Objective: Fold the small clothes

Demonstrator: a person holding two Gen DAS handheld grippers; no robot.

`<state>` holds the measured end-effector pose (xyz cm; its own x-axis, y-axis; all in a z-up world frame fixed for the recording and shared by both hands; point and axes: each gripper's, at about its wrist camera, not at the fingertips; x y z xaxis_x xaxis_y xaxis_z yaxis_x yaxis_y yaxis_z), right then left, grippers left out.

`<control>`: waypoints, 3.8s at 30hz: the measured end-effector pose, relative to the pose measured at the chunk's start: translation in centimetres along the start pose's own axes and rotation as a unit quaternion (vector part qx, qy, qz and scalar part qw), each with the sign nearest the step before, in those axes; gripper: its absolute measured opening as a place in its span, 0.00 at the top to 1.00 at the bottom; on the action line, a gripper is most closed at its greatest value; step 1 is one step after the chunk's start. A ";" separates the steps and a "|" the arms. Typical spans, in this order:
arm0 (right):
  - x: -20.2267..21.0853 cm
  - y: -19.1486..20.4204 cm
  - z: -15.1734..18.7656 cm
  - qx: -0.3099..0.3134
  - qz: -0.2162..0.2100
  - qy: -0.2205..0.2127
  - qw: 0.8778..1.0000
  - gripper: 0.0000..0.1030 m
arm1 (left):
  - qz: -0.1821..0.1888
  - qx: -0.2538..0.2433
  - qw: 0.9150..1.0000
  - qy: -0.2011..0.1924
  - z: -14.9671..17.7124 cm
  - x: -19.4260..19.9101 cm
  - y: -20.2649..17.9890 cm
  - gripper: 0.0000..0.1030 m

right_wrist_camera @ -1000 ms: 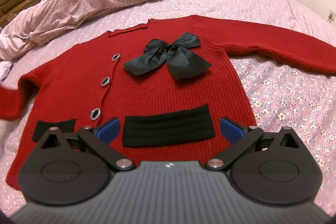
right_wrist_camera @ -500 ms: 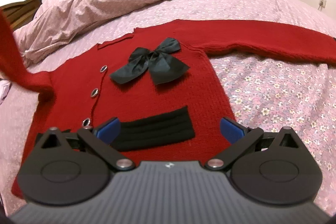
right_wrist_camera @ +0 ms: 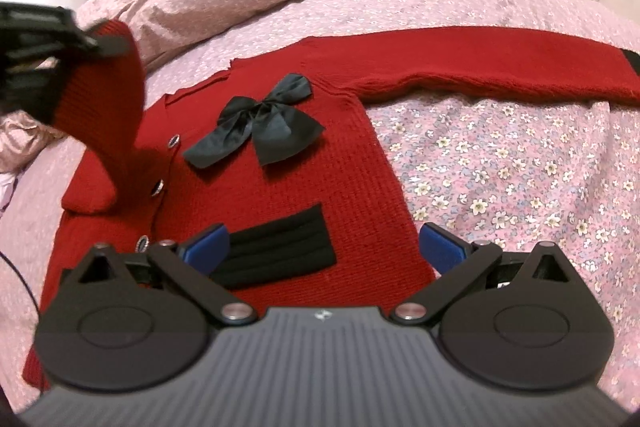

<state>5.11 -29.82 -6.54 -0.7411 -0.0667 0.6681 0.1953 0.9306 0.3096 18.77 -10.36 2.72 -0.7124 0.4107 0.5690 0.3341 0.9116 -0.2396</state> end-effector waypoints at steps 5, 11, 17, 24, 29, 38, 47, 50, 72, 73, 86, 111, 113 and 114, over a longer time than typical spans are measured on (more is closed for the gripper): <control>-0.3 -0.5 0.1 -0.007 0.003 0.004 1.000 0.00 | -0.011 -0.019 0.999 0.031 1.4 -3.8 -0.6 0.80; -0.7 -0.8 0.0 -0.013 0.005 0.010 1.000 0.00 | -0.014 -0.028 0.998 0.050 2.2 -5.8 -0.9 0.80; -0.9 -0.9 -0.1 -0.014 0.006 0.012 1.000 0.00 | -0.021 -0.045 0.997 0.065 2.3 -6.0 -1.7 0.73; -1.0 -0.9 -0.1 -0.014 0.007 0.015 1.000 0.00 | -0.032 -0.062 0.994 0.078 2.3 -4.6 -2.2 0.48; -1.0 -0.5 0.0 -0.005 0.003 0.015 1.000 0.00 | -0.041 -0.086 0.993 0.064 2.4 -2.8 -2.3 0.41; -0.7 -0.1 -0.5 0.009 0.005 0.007 1.000 0.00 | -0.085 -0.075 0.992 0.057 2.6 0.4 1.6 0.37; -1.0 1.3 -1.9 0.042 -0.002 -0.009 0.999 0.00 | -0.151 -0.025 0.986 0.065 3.8 3.0 8.2 0.37; -1.6 1.8 -2.4 0.046 -0.010 -0.008 0.999 0.00 | -0.170 -0.001 0.983 0.067 4.2 3.4 10.4 0.37; -8.5 2.8 -2.8 -0.028 -0.050 0.027 0.998 0.00 | -0.235 0.111 0.963 0.067 5.2 1.1 18.9 0.35; -8.7 2.9 -2.7 -0.023 -0.050 0.025 0.998 0.00 | -0.236 0.107 0.963 0.070 5.1 0.8 18.8 0.35; -8.2 2.1 -2.9 -0.039 -0.074 0.029 0.996 0.00 | -0.232 0.092 0.965 0.086 5.1 -0.6 18.4 0.35; -7.0 2.9 -5.1 -0.083 -0.156 0.019 0.984 0.28 | -0.223 0.105 0.965 0.093 4.5 -1.3 19.4 0.35; -7.0 3.2 -5.0 -0.069 -0.153 0.017 0.986 0.28 | -0.223 0.103 0.965 0.094 4.5 -1.4 19.4 0.35; -7.1 3.2 -5.1 -0.064 -0.150 0.016 0.986 0.28 | -0.223 0.103 0.965 0.095 4.5 -1.4 19.4 0.35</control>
<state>14.31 -28.22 -6.86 -0.7575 -0.3460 0.5536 0.0512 0.8138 0.5788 23.47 6.84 -6.28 -0.6251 -0.0169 0.7804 -0.1232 0.9894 -0.0773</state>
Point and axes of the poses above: each gripper's, at about its wrist camera, not at the fingertips, and x roughly against the way its jaws point, y to its left, z to its underside, and after that the axes turned 2 degrees about -x, right-handed
